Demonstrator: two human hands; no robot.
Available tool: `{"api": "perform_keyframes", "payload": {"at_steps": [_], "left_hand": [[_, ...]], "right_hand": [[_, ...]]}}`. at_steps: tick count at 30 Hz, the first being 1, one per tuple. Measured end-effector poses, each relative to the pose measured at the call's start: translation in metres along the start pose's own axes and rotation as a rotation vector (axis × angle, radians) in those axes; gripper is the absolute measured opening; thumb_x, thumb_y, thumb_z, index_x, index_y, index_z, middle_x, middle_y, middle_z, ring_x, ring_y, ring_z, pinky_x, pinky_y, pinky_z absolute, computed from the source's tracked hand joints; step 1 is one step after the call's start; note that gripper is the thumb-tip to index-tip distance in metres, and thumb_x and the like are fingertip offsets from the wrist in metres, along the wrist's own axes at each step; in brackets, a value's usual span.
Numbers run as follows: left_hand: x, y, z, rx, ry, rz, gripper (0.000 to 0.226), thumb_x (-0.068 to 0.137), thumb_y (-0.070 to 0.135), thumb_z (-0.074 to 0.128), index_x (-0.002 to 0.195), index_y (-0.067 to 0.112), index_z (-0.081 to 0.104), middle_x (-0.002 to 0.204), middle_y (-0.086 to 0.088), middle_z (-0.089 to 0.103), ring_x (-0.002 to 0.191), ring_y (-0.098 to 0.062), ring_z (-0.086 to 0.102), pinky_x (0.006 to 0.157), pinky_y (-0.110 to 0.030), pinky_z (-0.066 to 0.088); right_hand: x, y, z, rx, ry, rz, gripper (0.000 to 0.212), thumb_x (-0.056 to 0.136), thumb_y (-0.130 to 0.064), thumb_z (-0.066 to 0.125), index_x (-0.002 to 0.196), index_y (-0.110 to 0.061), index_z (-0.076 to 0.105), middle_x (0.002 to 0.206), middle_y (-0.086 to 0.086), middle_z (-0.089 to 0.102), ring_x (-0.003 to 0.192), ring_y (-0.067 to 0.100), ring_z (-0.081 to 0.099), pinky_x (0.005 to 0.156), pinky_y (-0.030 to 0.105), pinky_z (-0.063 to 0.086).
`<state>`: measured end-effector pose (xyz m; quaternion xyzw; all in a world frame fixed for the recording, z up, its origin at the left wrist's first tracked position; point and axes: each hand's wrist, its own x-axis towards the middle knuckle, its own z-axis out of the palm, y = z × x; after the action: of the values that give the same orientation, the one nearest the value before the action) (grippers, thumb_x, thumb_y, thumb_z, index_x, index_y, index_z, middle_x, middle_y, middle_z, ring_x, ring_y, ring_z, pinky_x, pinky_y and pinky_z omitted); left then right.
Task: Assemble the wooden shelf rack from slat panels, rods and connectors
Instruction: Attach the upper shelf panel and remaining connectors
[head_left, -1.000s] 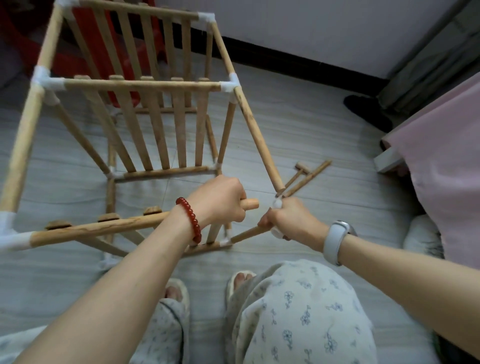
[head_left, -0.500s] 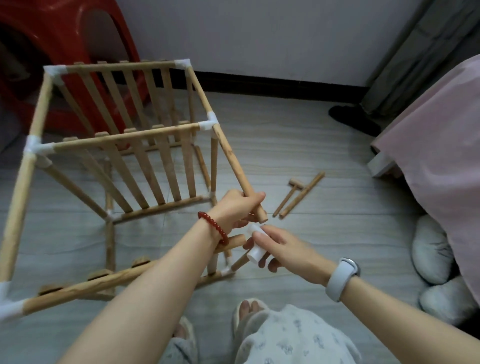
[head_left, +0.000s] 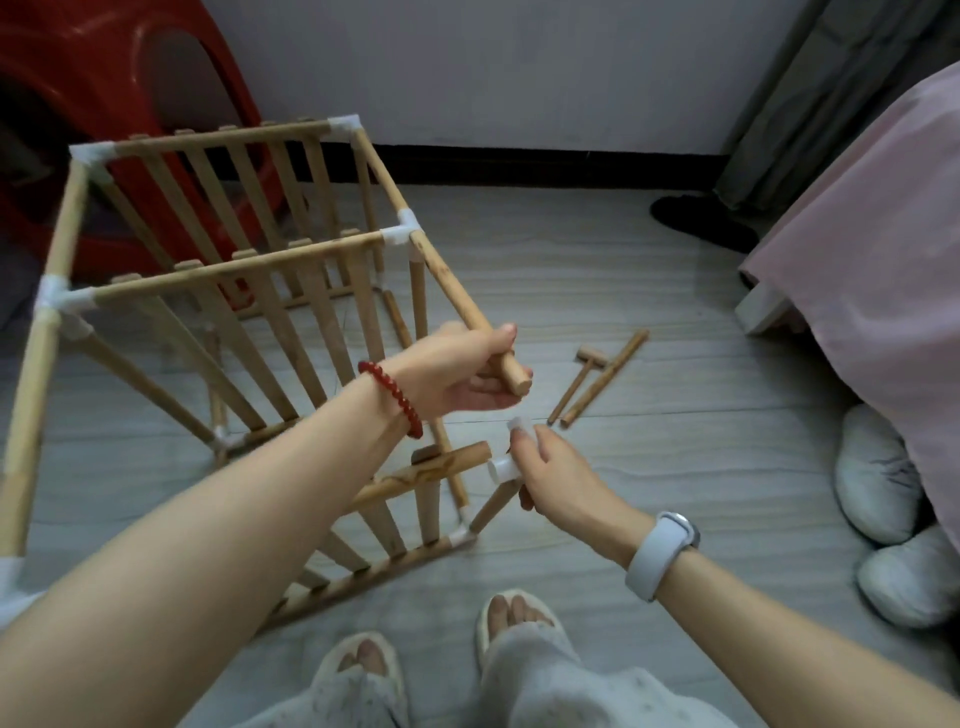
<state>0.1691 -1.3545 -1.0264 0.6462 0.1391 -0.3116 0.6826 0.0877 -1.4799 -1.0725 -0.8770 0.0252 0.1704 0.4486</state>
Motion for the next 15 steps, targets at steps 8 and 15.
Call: {"api": "perform_keyframes", "payload": {"at_steps": [8,15], "left_hand": [[-0.006,-0.034,-0.011,0.234,0.023,0.036,0.026,0.096,0.039,0.052,0.09,0.015,0.061,0.077,0.004,0.074,0.062,-0.002,0.067,0.077,-0.026,0.052],[0.002,-0.036,-0.014,0.125,-0.007,0.034,0.025,0.091,0.038,0.059,0.094,0.013,0.058,0.085,-0.001,0.075,0.069,-0.009,0.07,0.064,-0.019,0.054]], "right_hand": [[-0.01,0.007,0.012,0.079,-0.005,-0.115,0.032,0.1,-0.036,0.029,0.074,-0.023,0.041,0.068,-0.005,0.047,0.062,0.009,0.046,0.06,0.025,0.036],[-0.003,0.006,0.012,0.066,-0.001,-0.124,0.032,0.099,-0.038,0.03,0.071,-0.029,0.041,0.064,-0.012,0.046,0.058,0.003,0.046,0.056,0.02,0.032]]}}
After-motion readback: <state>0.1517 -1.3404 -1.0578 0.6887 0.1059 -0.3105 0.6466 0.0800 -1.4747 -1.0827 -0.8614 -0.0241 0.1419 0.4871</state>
